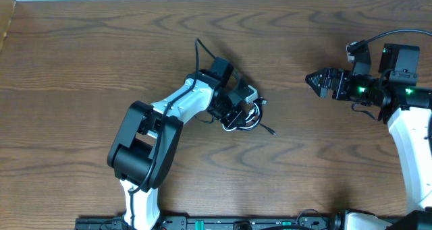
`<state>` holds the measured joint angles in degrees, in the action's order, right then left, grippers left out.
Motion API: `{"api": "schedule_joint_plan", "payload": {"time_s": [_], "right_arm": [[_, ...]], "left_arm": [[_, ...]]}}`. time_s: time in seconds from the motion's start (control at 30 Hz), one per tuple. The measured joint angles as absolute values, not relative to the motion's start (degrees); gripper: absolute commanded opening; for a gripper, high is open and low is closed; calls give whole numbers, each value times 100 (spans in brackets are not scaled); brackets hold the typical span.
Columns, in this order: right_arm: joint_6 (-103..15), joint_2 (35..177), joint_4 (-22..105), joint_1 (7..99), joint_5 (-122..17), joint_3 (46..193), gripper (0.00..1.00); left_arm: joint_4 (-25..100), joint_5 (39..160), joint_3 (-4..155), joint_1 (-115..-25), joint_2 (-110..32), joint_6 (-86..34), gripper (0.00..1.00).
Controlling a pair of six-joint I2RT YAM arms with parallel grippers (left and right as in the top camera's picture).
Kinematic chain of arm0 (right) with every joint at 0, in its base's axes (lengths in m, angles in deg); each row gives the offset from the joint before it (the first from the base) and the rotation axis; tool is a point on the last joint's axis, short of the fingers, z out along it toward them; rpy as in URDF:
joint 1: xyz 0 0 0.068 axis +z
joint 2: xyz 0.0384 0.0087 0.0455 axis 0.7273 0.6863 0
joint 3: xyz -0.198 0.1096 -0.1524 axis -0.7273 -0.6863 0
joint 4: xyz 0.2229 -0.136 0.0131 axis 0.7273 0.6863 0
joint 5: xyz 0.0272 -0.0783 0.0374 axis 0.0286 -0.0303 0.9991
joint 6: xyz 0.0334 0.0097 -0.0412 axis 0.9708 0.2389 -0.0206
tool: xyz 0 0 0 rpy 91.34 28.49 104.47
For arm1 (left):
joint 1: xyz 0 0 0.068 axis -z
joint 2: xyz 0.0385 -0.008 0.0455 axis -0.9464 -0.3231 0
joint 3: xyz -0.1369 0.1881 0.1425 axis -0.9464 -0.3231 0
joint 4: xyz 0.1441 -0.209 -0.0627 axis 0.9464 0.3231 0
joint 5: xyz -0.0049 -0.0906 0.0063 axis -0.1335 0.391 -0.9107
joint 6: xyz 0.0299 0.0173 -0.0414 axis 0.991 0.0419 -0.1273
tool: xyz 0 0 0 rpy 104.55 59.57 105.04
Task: Untangle cables
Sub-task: 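Lift the bundle with the left gripper and bring the right gripper to it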
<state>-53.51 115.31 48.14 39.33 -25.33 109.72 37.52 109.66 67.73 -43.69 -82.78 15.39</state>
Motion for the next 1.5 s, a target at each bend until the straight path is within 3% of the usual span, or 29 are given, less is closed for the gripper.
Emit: {"api": "schedule_joint_plan", "payload": {"time_s": [0.23,0.43,0.6,0.9,1.5], "right_arm": [[-5076,11531,4464,4291,-2544,10972,96],[-3764,11531,3749,4873,-3156,10974,85],[-2925,11664,3196,5216,-3296,10974,81],[-1535,12412,2499,5876,-2968,10978,73],[-641,13240,1107,6232,-2907,10983,69]], "left_arm": [[3756,11104,7407,-4766,-8186,178,7],[3347,11362,7700,-4812,-7012,-482,8],[3046,11401,7726,-4812,-6741,-1048,7],[3030,10835,7726,-4812,-6748,-1689,7],[3057,10190,7726,-4817,-6748,-2150,7]]}}
